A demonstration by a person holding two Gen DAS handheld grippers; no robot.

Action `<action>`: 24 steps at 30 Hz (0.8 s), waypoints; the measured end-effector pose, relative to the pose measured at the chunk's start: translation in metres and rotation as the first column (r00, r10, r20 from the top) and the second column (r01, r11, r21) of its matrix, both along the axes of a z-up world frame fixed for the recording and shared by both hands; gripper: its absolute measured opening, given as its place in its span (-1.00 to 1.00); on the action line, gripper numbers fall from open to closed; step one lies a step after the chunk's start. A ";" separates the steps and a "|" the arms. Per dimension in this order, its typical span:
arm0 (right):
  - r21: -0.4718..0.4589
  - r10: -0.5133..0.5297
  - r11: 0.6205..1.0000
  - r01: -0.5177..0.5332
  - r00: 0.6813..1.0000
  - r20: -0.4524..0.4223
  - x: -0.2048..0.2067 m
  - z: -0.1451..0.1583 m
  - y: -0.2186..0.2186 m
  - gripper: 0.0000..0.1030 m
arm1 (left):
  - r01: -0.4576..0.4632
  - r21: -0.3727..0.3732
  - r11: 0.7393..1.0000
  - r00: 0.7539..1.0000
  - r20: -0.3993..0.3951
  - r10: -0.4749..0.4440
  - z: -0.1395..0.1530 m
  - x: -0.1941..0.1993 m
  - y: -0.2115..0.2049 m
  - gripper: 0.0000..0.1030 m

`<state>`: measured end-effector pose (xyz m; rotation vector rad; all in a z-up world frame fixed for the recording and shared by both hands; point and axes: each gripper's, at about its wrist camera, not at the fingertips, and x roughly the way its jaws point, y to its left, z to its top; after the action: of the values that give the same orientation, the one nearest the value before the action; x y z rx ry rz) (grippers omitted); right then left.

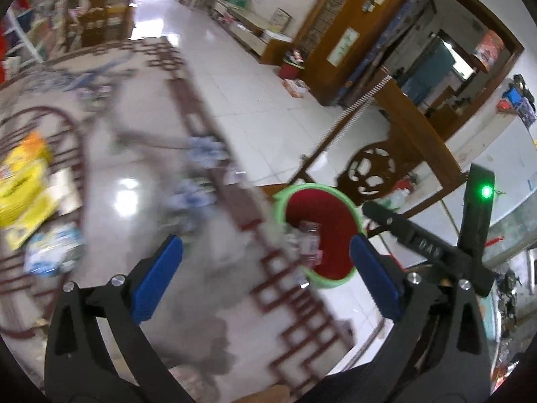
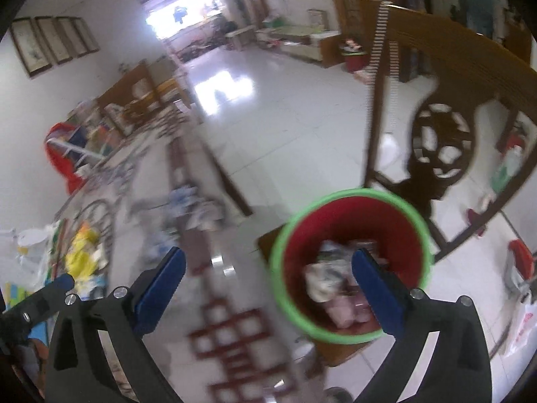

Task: Collect trash
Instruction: 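Move both tools back over the table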

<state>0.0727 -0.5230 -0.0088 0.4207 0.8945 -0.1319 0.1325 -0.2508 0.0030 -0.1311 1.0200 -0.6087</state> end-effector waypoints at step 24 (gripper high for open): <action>-0.109 0.423 0.897 -0.428 0.904 -0.067 0.049 -0.015 0.252 0.85 | -0.277 0.152 0.949 0.953 -0.080 0.291 -0.071 -0.054 0.243 0.89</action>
<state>0.1216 -0.2714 -0.0235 0.1006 0.9953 0.2094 0.0784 -0.0075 -0.0682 -0.1834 1.1145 -0.2685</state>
